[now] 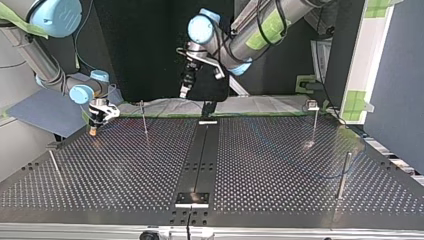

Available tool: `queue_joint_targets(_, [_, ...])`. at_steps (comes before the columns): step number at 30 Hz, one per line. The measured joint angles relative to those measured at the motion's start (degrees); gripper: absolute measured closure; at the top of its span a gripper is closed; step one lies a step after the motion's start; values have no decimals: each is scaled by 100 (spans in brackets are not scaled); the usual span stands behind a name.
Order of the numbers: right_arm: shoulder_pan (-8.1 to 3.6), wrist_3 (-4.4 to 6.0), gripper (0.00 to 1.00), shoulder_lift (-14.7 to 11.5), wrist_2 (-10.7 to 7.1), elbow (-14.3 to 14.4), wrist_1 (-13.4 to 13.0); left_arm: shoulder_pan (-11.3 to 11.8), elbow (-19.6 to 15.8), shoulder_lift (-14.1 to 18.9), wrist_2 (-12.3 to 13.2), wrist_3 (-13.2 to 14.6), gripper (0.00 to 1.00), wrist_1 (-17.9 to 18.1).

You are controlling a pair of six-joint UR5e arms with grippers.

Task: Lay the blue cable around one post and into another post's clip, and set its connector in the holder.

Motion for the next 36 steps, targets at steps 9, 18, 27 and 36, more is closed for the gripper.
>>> queue_joint_targets(9, [51, -19, 100, -1, 0, -3, 7, 226, -509, 508, 52, -216, 0, 507])
queue_joint_targets(18, [73, -83, 100, -5, 14, 1, 66, 216, -937, 938, 50, -221, 0, 742])
queue_joint_targets(27, [96, -96, 100, -7, 9, 2, 107, 167, -1348, 1350, -104, -206, 0, 797])
queue_joint_targets(36, [147, -232, 100, -10, 15, 30, 205, 189, -1801, 1801, -406, -116, 0, 894])
